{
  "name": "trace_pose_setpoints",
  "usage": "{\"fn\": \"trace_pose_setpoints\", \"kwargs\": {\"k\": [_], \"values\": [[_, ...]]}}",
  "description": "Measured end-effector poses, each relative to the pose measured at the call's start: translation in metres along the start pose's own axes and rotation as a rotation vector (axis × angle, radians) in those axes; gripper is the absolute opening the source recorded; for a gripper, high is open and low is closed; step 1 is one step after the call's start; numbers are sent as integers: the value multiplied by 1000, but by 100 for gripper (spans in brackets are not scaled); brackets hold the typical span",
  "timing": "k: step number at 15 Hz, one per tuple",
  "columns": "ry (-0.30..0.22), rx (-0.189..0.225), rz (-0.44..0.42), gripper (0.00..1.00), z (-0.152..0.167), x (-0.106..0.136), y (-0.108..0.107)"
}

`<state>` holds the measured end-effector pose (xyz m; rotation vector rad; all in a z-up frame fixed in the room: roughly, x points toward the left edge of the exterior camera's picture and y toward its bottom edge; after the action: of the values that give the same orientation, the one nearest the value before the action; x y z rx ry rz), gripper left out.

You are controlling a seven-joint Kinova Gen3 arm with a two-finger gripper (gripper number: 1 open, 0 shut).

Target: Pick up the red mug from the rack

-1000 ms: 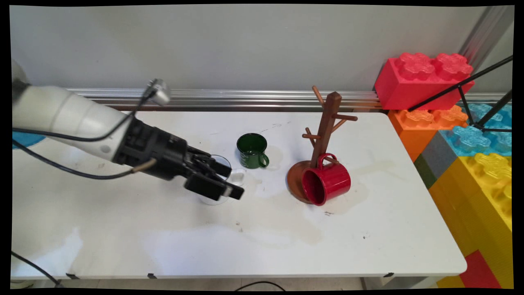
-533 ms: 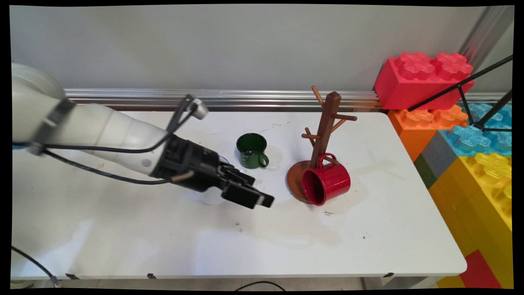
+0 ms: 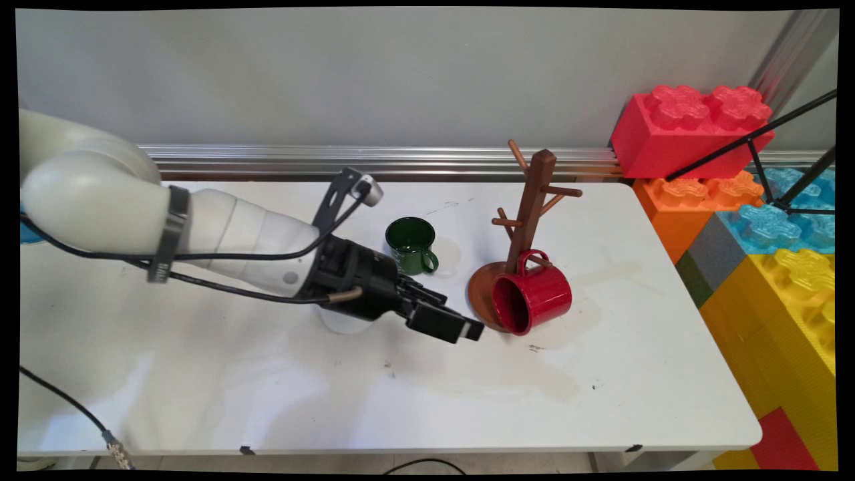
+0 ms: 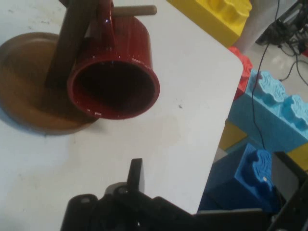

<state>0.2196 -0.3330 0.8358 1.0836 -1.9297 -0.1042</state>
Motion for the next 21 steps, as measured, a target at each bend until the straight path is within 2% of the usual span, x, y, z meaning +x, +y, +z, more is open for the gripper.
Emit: {"fn": "trace_pose_setpoints", "kwargs": {"k": [11,21], "values": [[53,4,-27,100,39,-8,5],[96,6,-58,100,70,-16,-1]]}}
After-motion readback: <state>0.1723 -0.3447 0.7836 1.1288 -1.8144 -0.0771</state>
